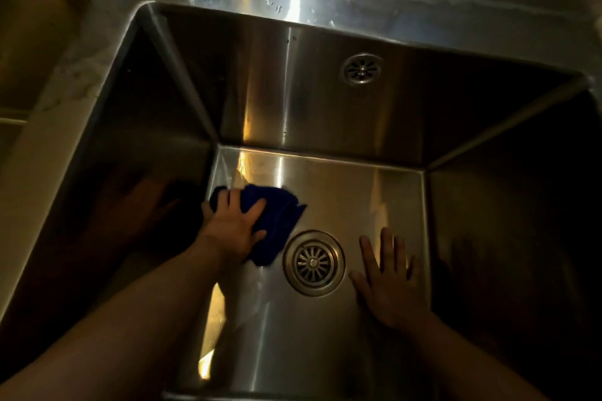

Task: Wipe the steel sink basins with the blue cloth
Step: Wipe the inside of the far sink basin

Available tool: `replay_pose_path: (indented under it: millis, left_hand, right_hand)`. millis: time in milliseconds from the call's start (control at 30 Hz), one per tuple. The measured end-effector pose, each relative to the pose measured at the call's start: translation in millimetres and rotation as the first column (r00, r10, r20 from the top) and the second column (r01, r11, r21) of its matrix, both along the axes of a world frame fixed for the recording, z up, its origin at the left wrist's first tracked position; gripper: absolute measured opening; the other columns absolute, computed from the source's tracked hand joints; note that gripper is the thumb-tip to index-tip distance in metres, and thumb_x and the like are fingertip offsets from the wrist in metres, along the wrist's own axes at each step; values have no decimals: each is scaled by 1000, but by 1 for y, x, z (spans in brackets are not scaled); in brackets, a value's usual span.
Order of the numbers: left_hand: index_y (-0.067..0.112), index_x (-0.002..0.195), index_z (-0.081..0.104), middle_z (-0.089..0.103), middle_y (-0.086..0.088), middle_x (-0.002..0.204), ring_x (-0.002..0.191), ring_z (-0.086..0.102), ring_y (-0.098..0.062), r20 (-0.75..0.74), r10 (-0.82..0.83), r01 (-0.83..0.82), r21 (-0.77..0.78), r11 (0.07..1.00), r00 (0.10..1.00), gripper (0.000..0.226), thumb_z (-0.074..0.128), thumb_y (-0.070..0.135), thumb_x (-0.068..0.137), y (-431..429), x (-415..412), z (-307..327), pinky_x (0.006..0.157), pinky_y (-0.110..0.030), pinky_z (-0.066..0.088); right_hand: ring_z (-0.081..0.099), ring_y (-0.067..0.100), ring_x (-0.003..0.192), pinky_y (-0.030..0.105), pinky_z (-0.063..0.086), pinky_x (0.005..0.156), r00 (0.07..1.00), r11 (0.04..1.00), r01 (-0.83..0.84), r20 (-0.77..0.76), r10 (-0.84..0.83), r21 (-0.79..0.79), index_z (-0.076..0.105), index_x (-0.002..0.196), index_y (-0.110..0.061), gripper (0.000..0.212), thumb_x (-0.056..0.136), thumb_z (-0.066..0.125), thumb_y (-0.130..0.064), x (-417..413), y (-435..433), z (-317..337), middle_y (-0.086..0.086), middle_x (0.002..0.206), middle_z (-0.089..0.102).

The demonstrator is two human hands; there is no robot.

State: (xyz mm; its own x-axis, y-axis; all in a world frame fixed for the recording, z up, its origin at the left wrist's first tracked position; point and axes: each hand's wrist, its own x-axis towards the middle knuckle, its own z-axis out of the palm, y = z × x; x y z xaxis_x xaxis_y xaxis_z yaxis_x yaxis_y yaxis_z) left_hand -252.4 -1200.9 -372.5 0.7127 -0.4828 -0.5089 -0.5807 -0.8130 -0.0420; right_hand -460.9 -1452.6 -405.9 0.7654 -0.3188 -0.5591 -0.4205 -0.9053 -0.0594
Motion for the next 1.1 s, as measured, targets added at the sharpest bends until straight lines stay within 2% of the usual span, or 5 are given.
replay_pose_path:
  millis: [367, 533, 733, 900, 1100]
  left_hand:
    - [32, 144, 11, -5, -27, 152, 138, 6, -48, -480, -282, 420, 208, 883, 831, 75, 59, 30, 86, 44, -101, 32, 100, -59, 38]
    - [29, 146, 17, -9, -37, 150, 136, 15, -54, -662, -257, 494, 197, 847, 704, 54, 40, 26, 97, 56, -124, 40, 102, -60, 31]
    - [33, 136, 18, -8, -32, 153, 135, 16, -50, -547, -241, 381, 158, 911, 802, 44, 32, 20, 97, 64, -145, 29, 86, -59, 44]
    - [42, 135, 3, -3, -21, 155, 139, 6, -41, -427, -90, 175, 166, 970, 900, 55, 37, 28, 94, 66, -150, 9, 95, -58, 37]
    - [37, 144, 7, 24, -18, 140, 123, 29, -37, -95, 104, -101, 36, 994, 990, 78, 55, 47, 83, 26, -85, 0, 90, -48, 43]
  right_hand:
    - [-51, 23, 127, 59, -14, 111, 999, 999, 6, -51, -4, 44, -40, 131, -51, 69, 73, -15, -79, 6, 1, 8, -4, 139, -55]
    - [-50, 26, 127, 59, -14, 112, 996, 999, -1, -84, 4, 32, -41, 132, -46, 69, 80, -5, -74, 10, 3, 15, 0, 138, -54]
    - [-41, 28, 134, 59, -9, 115, 998, 1000, -6, -64, 5, -14, -37, 137, -40, 70, 88, 5, -70, 8, 6, 18, 4, 145, -47]
    - [-40, 28, 136, 58, -9, 115, 999, 999, -9, -41, 7, -45, -34, 139, -42, 71, 82, -6, -72, 5, 6, 14, 4, 148, -44]
    - [-46, 26, 132, 58, -9, 115, 999, 999, -15, -44, 13, -50, -35, 138, -42, 71, 81, -8, -74, 5, 4, 9, 3, 147, -46]
